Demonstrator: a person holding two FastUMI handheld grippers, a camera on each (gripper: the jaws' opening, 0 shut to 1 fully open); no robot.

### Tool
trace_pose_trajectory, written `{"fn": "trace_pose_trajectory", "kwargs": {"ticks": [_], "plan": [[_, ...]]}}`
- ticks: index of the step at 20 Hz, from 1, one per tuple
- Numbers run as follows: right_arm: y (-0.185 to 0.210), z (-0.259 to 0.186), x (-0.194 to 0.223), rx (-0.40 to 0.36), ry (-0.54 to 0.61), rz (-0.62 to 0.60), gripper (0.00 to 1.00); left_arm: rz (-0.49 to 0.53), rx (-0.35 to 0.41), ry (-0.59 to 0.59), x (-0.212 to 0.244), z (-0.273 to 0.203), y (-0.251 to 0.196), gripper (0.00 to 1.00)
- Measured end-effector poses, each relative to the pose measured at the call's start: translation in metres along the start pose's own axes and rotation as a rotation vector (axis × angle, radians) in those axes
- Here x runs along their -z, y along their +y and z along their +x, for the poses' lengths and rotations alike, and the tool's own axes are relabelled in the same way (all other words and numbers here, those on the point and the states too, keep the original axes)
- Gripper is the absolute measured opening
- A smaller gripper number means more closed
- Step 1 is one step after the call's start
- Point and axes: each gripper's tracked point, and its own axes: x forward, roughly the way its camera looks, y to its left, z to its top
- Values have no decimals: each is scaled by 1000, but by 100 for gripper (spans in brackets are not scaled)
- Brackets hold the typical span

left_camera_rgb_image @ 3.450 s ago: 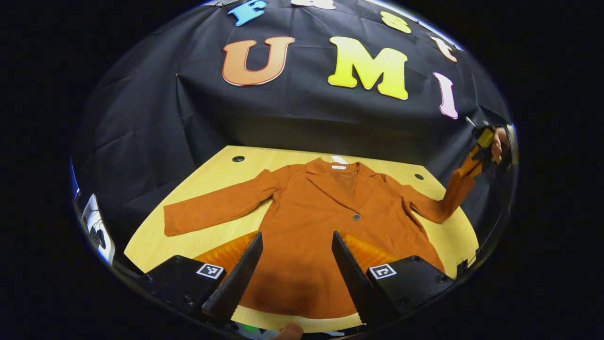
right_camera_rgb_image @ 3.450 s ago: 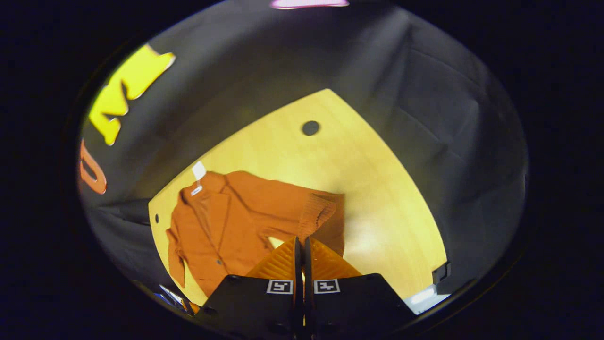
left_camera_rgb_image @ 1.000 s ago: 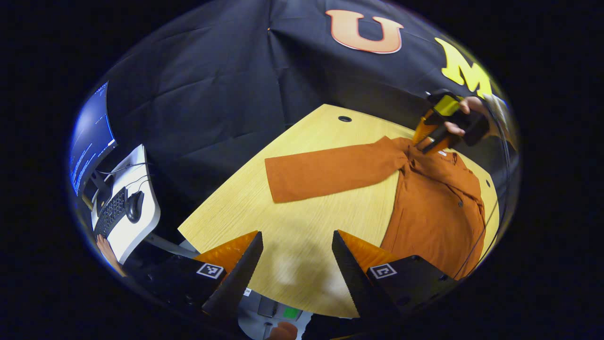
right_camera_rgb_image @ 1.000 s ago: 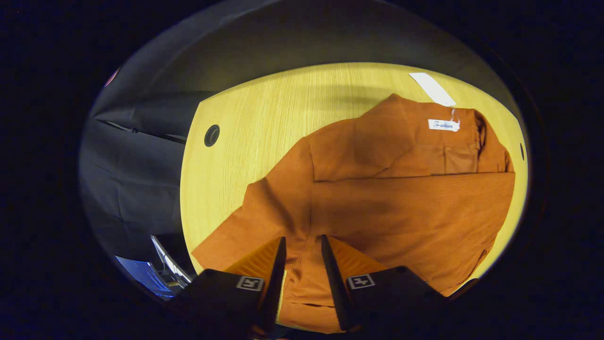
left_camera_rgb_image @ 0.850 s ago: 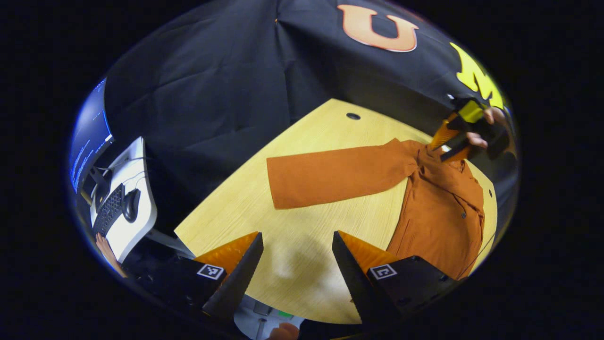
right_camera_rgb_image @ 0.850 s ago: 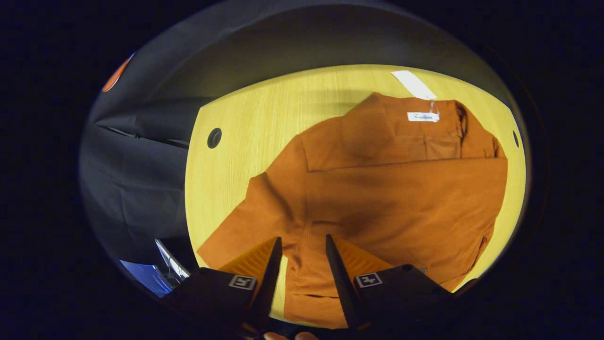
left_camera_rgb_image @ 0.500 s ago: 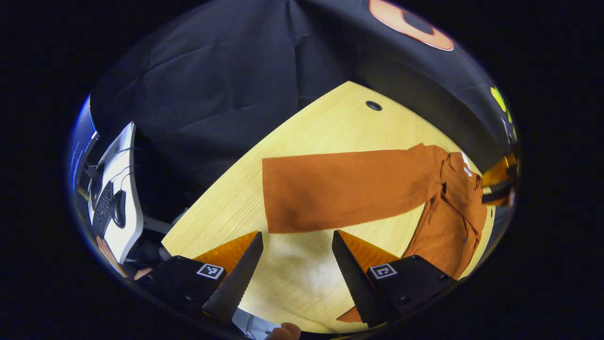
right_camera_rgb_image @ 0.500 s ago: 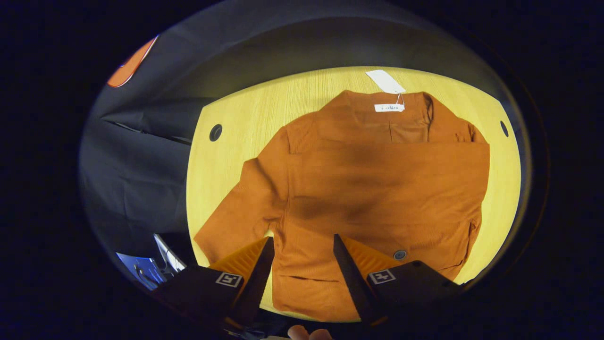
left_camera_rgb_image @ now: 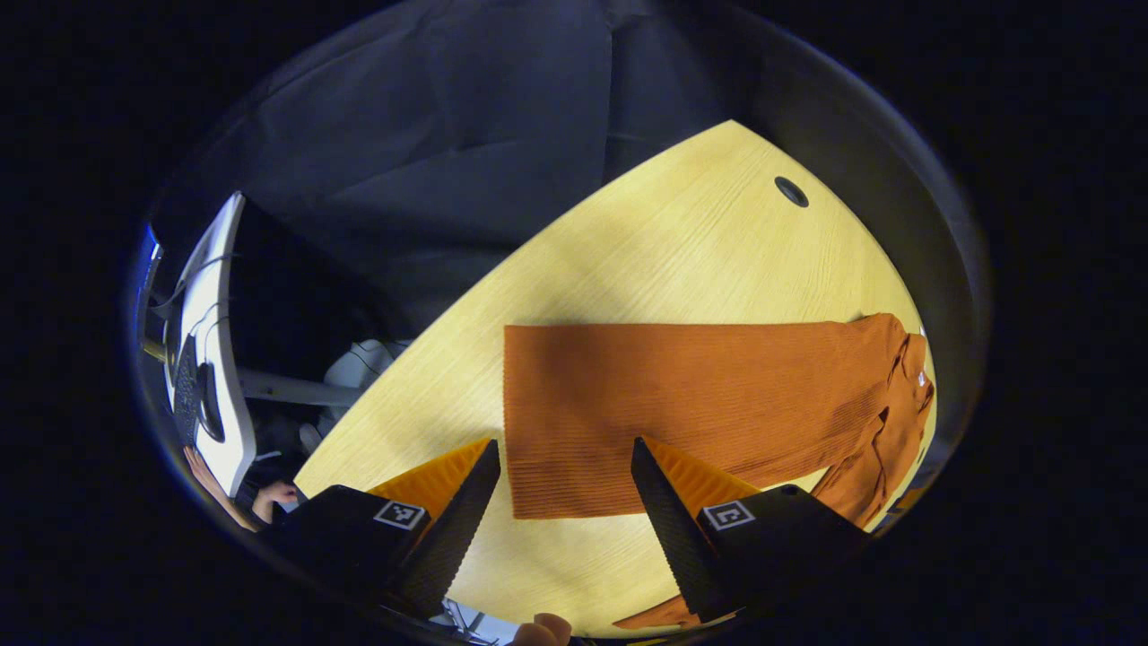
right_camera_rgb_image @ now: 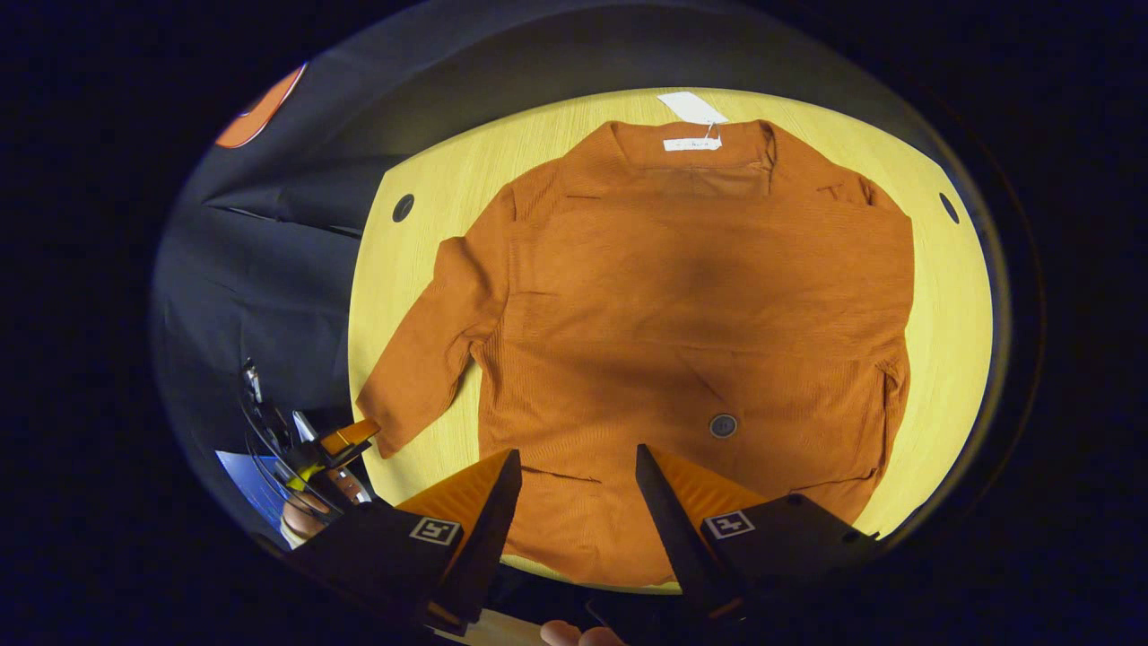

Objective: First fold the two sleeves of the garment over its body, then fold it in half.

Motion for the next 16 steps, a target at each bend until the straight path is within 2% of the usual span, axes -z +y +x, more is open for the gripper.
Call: {"fn": "trace_pose_trajectory", "kwargs": {"ticks": [2,5,12,13,14,15,16], "plan": [[3,-5,6,-34,-9,7,83,33,-32,6,-10,2,10,96],[4,-12,23,-73,-10,19,83,26,-48,26,-13,10,19,96],[-22,-17,58,-76,4,67,83,41,-26,86,-17,13,22,96],[-27,-18,58,-76,0,75,77,27,-28,88,-18,11,23,95],[-32,-18,58,-76,-9,84,83,14,-30,91,-20,12,22,90],[-36,-19,57,-82,-16,94,83,20,-28,92,-20,12,22,93],[-39,-21,60,-87,-21,107,83,30,-25,94,-19,13,26,84]]}}
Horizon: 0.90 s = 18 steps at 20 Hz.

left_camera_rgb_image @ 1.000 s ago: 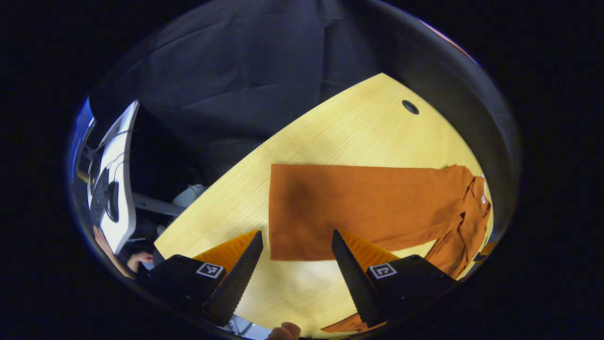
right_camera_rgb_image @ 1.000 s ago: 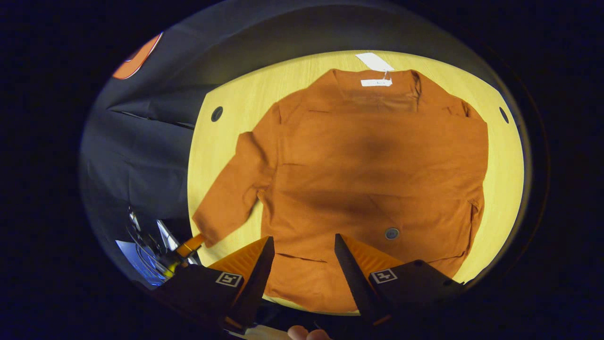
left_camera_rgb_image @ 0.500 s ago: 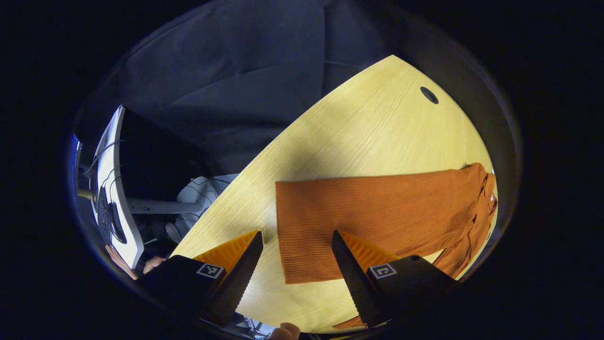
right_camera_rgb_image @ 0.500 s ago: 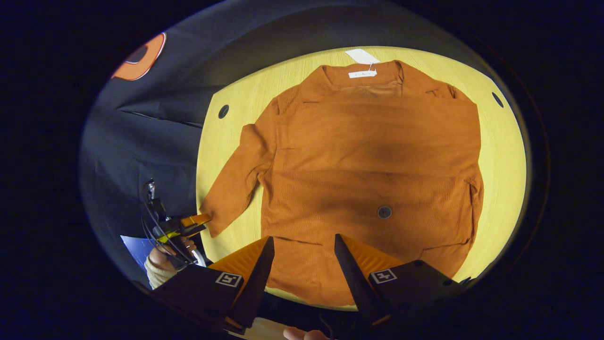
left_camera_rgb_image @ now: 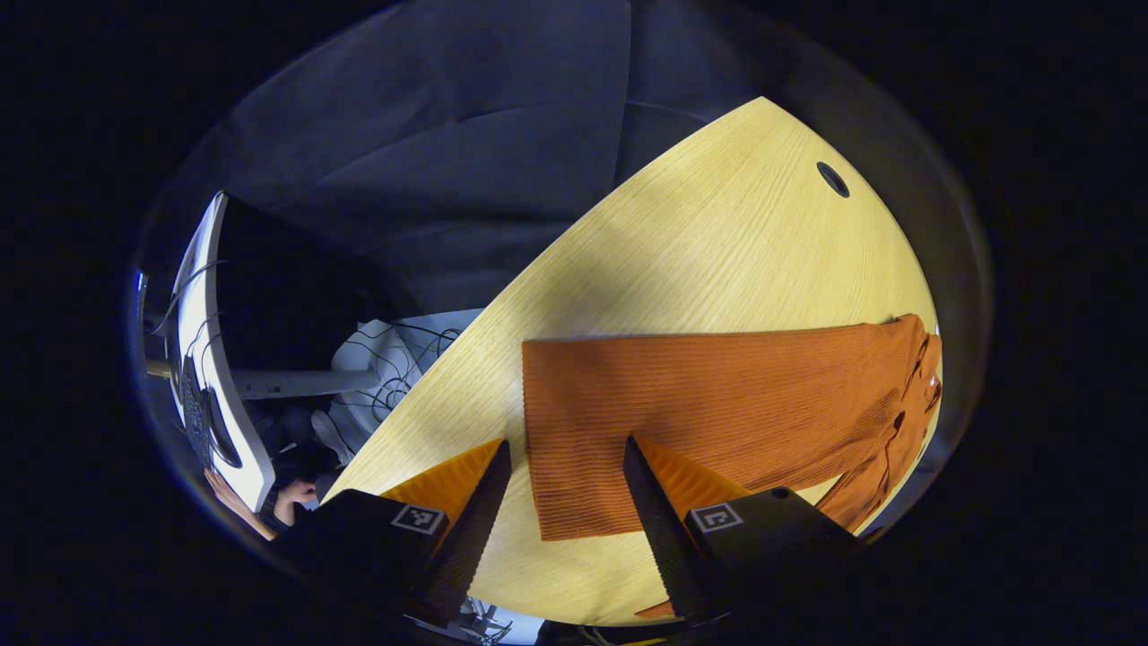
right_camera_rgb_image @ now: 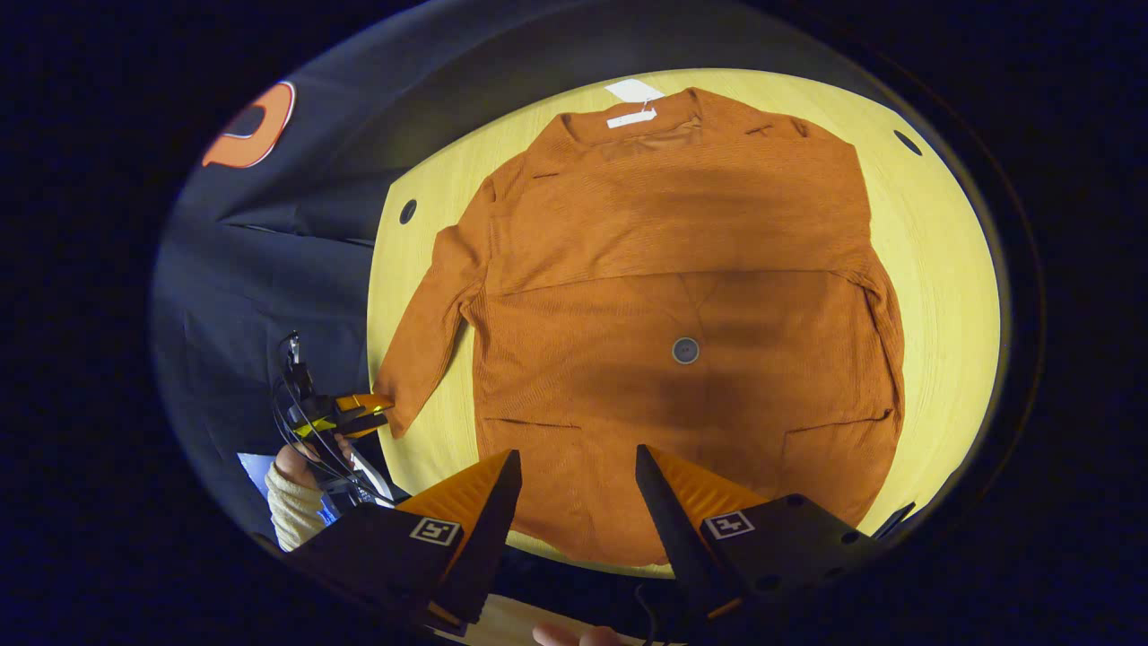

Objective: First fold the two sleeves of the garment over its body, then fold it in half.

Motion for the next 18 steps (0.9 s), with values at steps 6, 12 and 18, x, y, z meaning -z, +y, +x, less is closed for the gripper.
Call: {"fn": "trace_pose_trajectory", "kwargs": {"ticks": [6,12,18], "plan": [[-24,-15,18,-5,6,32,77,26,21,30,-3,1,0,41],[-33,-42,22,-2,-16,13,83,-7,95,21,-5,2,-7,6],[-74,-43,28,76,3,13,95,37,106,-9,-13,-21,-28,3]]}}
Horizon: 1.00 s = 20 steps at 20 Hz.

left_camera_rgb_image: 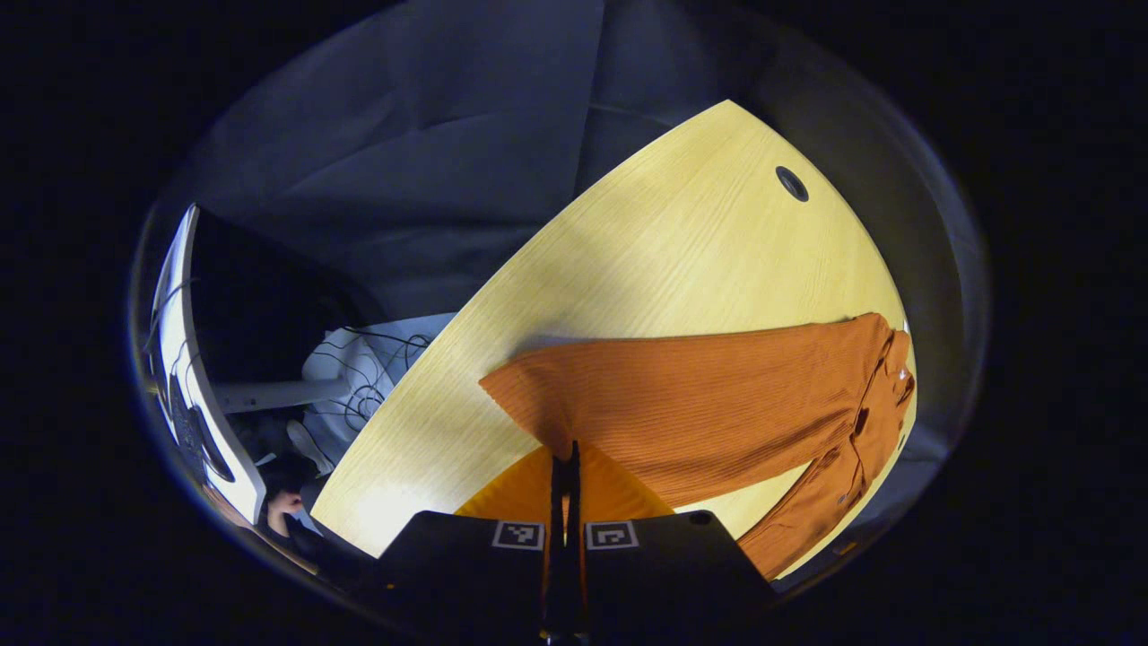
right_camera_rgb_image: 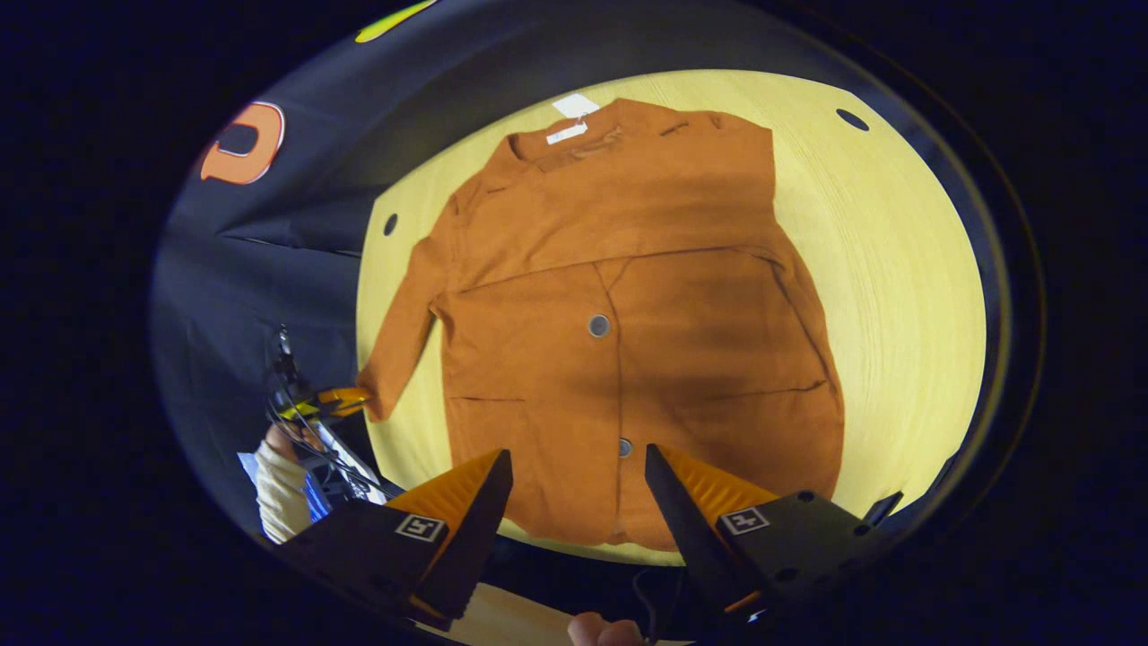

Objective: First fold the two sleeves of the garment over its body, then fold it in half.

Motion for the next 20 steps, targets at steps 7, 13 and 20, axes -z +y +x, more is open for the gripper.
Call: {"fn": "trace_pose_trajectory", "kwargs": {"ticks": [7,13,20], "plan": [[-55,5,18,47,38,67,98,119,-12,-66,-24,-54,-75,3],[-98,-25,36,-6,7,115,98,232,12,-102,-25,-80,-175,3],[-178,-49,47,-24,-42,243,94,351,17,-127,-8,-95,-319,3]]}}
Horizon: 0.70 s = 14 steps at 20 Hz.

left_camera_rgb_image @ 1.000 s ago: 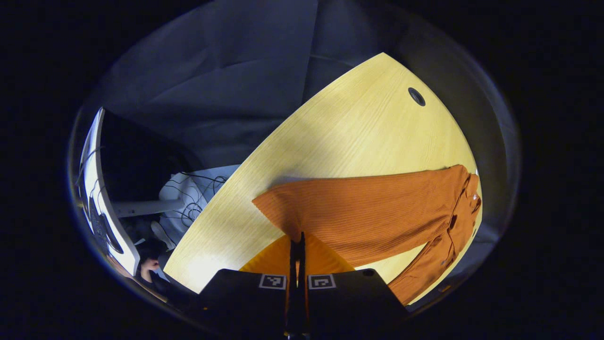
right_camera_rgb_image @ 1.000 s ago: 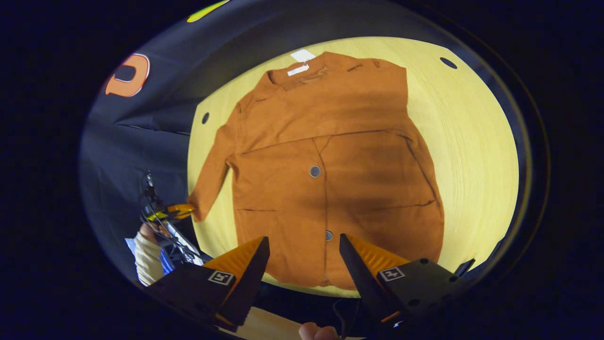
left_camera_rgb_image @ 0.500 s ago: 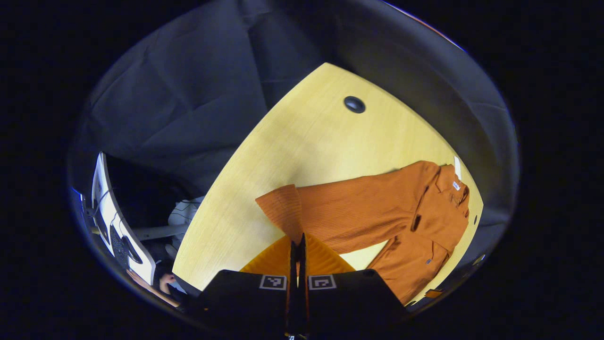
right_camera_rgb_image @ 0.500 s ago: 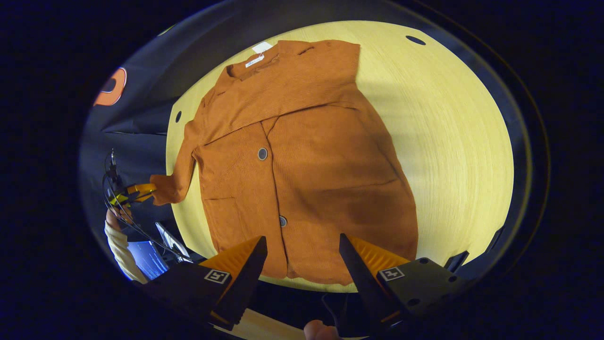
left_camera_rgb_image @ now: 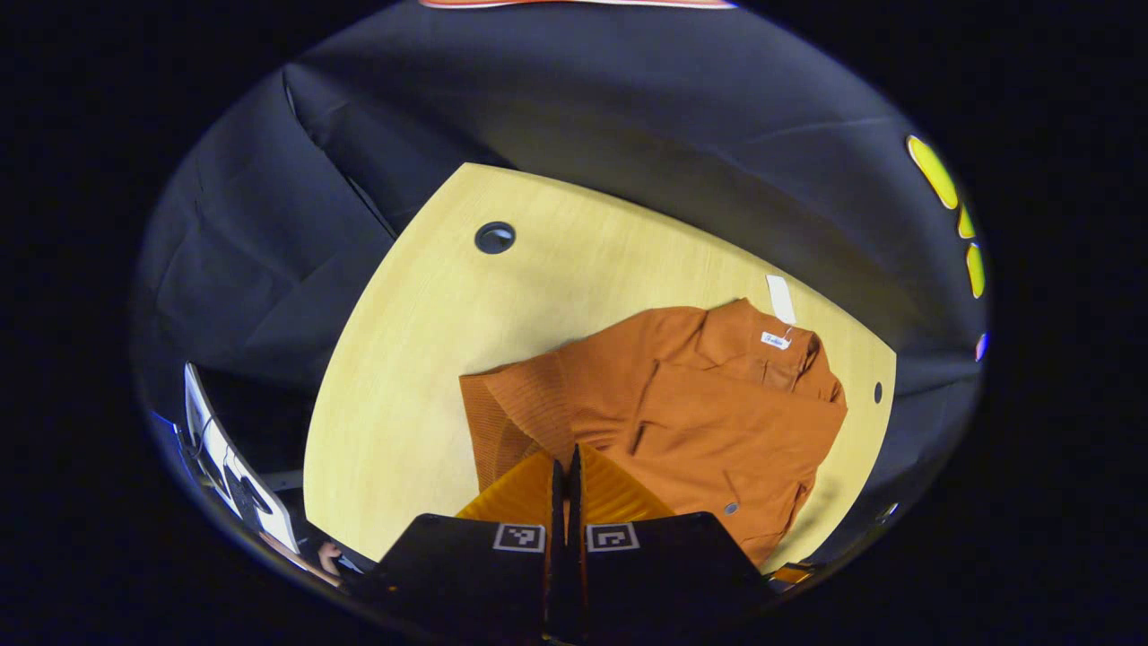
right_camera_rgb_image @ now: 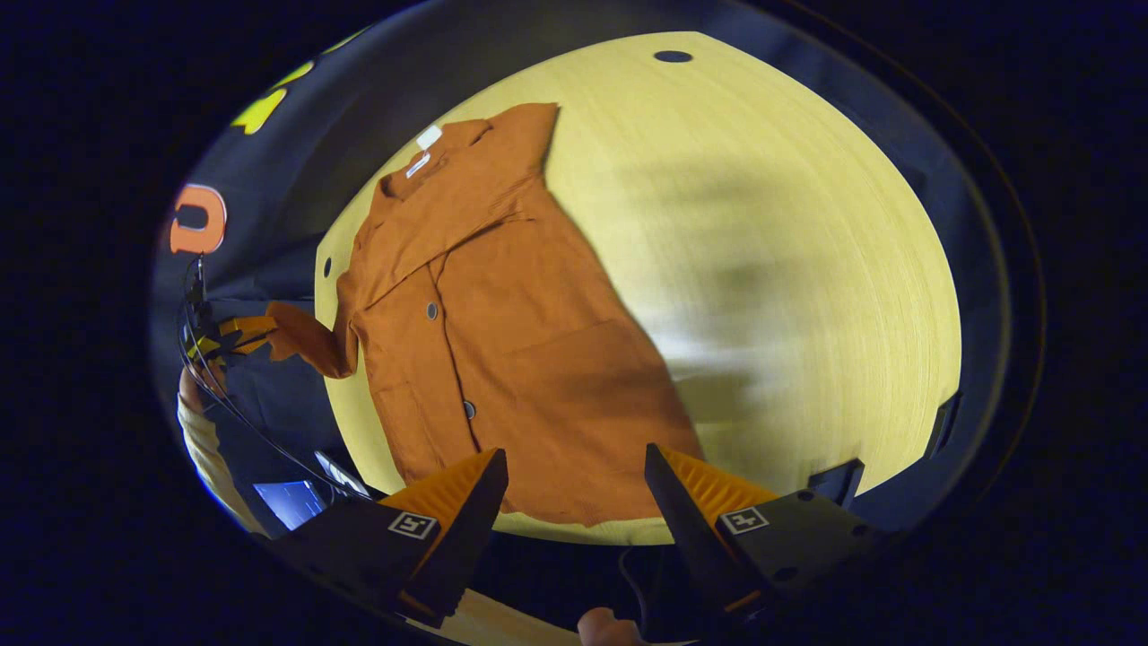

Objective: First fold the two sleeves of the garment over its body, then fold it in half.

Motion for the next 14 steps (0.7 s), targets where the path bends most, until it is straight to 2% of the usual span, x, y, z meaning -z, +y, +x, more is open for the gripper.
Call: {"fn": "trace_pose_trajectory", "kwargs": {"ticks": [1,8,14], "plan": [[-13,-2,0,2,-5,19,98,30,-8,0,0,-2,-15,3],[-78,-19,6,-27,-10,108,98,220,30,17,17,18,-166,3],[-105,-30,-1,-41,-24,147,98,368,54,77,61,41,-265,3]]}}
